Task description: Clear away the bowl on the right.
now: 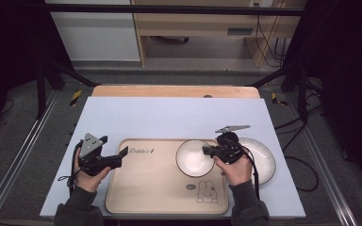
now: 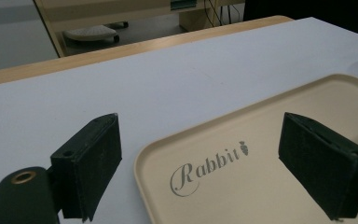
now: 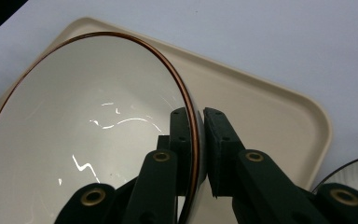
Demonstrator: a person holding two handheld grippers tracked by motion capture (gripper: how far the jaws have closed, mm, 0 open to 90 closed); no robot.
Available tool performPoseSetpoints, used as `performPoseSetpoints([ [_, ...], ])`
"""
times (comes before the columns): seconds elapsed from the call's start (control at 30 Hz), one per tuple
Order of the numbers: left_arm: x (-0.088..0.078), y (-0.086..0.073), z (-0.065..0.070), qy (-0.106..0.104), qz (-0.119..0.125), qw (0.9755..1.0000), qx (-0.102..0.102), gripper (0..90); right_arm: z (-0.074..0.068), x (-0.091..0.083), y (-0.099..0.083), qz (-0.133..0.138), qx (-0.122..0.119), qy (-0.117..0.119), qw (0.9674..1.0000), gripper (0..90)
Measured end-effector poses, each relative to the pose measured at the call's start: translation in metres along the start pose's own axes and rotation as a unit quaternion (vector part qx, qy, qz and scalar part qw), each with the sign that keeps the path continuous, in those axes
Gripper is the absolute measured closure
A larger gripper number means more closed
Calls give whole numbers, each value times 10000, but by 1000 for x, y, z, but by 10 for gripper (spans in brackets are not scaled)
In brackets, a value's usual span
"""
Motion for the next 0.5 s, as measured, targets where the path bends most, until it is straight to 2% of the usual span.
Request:
performPoseSetpoints([
  [0.5,0,0,-1,0,3,10000,-11,128,-13,19,0,-152,-138,123,9997,822],
])
Point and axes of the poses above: each handheld gripper's, and its own axes: x roughly forward along the jaws, y roughly out of its top, z roughly to its right, the point moved 1 cm from there along x, roughly forward along the jaws, and after that the axes turned 4 degrees about z, right-handed, at the moved point
